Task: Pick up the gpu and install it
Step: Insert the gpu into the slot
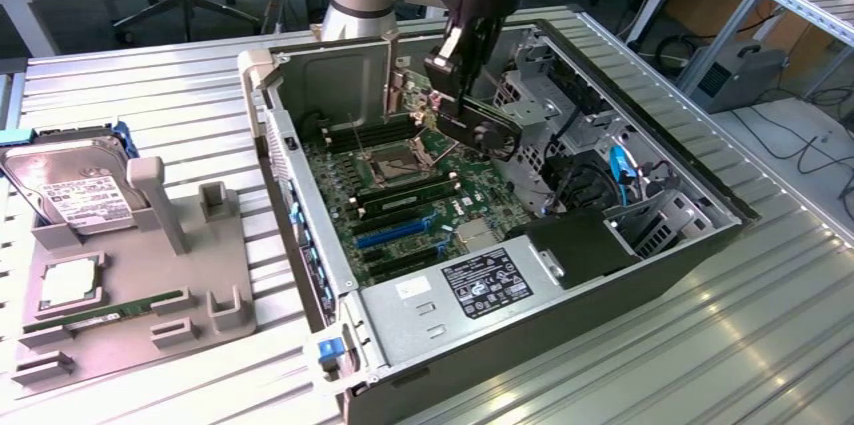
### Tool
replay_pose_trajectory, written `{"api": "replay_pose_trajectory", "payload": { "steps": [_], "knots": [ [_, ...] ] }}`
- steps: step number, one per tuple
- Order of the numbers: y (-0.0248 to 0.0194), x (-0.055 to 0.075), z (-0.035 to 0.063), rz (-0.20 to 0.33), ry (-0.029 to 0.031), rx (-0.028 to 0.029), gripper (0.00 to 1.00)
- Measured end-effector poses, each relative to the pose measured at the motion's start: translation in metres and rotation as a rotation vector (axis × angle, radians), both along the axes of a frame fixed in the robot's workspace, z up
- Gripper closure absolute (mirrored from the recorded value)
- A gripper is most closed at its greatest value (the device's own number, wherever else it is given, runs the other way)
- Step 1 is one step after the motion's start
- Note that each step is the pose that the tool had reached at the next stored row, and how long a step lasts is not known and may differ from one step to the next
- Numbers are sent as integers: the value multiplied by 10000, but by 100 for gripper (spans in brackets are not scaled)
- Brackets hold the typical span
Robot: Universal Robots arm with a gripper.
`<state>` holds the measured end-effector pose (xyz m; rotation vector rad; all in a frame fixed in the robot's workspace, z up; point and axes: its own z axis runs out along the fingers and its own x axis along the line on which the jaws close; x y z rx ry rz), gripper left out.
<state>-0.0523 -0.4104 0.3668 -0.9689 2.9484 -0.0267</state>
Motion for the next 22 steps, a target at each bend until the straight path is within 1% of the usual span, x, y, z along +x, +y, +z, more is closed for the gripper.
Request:
{"api": "replay_pose_trajectory", "payload": {
  "steps": [5, 9, 22],
  "knots": [
    [0, 0, 0, 245, 0, 0, 73],
    [0, 0, 0, 557, 0, 0, 73],
    [0, 0, -2, 1111, 0, 0, 73]
  ]
}}
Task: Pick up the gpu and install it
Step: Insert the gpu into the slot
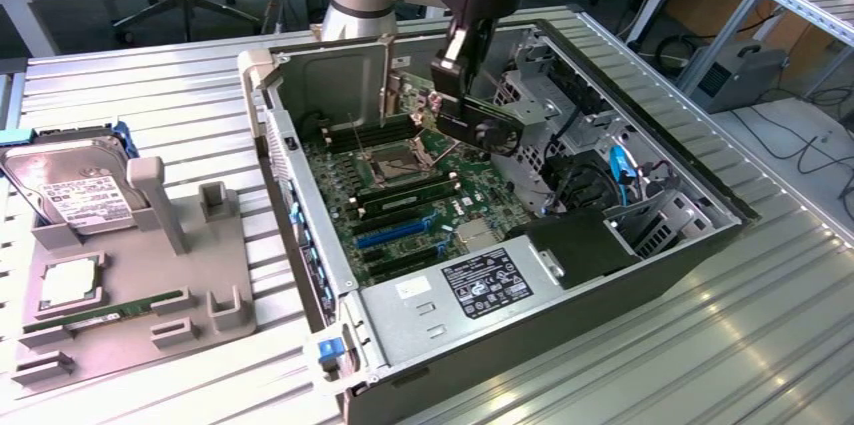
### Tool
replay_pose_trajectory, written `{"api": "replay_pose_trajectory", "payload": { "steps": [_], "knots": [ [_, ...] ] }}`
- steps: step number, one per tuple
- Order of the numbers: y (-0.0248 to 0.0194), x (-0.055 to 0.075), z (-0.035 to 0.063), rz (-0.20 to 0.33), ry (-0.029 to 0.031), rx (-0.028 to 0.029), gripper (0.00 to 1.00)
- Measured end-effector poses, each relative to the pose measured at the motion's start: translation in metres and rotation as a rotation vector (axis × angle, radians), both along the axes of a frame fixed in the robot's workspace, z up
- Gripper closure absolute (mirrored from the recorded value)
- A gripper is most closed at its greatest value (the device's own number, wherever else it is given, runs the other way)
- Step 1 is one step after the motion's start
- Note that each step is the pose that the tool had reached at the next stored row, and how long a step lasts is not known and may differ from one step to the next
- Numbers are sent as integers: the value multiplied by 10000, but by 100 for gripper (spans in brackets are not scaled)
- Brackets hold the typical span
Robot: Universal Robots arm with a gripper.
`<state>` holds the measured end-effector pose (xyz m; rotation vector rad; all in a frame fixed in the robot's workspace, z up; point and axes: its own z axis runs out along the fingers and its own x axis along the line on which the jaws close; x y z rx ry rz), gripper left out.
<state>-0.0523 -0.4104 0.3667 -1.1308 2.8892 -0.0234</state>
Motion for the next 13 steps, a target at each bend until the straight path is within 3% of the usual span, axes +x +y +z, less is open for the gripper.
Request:
{"api": "replay_pose_trajectory", "payload": {
  "steps": [13],
  "knots": [
    [0, 0, -1, 496, 0, -1, 73]
  ]
}}
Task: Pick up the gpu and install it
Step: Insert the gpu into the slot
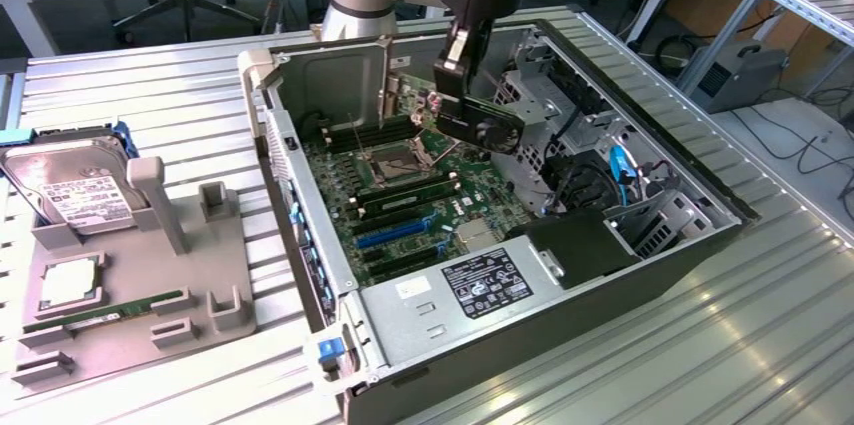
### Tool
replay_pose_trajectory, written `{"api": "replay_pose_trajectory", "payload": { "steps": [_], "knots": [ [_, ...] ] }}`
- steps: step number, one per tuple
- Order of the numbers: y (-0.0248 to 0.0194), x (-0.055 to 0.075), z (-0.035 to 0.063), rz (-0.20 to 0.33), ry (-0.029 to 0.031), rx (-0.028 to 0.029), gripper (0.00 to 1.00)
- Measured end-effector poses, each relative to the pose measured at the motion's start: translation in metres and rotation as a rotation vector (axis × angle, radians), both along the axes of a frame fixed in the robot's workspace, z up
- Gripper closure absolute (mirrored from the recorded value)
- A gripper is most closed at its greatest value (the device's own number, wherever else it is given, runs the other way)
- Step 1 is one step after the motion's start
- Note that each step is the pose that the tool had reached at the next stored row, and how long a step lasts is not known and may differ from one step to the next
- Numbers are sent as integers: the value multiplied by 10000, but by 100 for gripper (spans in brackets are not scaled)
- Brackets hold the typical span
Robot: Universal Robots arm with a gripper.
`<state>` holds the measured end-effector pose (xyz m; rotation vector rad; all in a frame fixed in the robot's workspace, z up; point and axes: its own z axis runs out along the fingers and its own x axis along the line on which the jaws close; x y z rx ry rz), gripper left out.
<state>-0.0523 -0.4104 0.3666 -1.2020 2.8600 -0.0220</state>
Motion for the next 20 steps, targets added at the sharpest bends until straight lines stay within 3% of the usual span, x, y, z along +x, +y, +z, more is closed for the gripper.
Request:
{"api": "replay_pose_trajectory", "payload": {
  "steps": [20],
  "knots": [
    [0, 0, -2, 749, 0, 0, 73]
  ]
}}
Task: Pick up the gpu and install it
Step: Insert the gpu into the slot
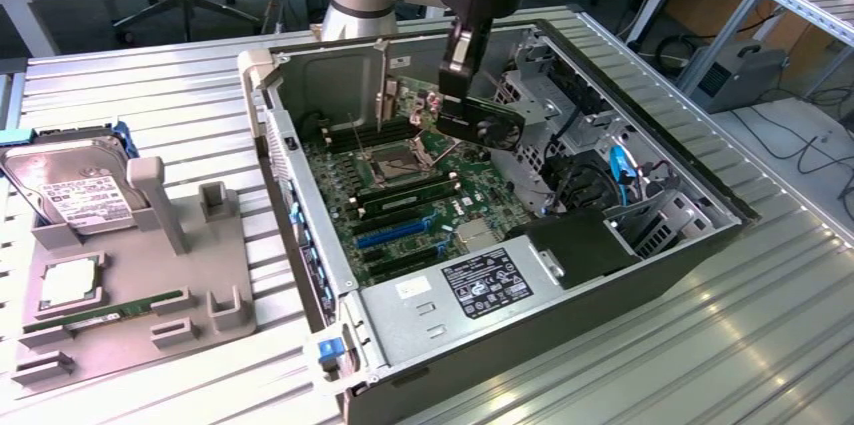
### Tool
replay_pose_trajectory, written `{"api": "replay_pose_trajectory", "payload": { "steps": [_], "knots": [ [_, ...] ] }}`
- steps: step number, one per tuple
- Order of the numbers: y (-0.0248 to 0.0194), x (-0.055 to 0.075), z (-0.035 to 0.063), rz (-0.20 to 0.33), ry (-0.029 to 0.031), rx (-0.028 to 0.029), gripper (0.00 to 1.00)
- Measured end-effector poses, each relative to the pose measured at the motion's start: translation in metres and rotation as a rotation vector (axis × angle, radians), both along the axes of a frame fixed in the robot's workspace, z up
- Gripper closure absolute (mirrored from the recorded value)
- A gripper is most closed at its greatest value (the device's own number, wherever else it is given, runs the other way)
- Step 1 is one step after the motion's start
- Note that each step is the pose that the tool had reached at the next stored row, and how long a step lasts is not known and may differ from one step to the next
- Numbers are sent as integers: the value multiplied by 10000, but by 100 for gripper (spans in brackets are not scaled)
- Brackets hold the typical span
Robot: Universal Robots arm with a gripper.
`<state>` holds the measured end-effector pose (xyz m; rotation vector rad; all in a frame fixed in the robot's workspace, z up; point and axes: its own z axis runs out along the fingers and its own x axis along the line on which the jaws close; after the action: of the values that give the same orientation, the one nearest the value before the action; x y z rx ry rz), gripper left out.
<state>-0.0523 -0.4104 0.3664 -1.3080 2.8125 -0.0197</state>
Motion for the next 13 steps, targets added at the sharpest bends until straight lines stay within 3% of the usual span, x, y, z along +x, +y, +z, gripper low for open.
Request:
{"api": "replay_pose_trajectory", "payload": {
  "steps": [13],
  "knots": [
    [0, 0, -2, 537, 0, 0, 73]
  ]
}}
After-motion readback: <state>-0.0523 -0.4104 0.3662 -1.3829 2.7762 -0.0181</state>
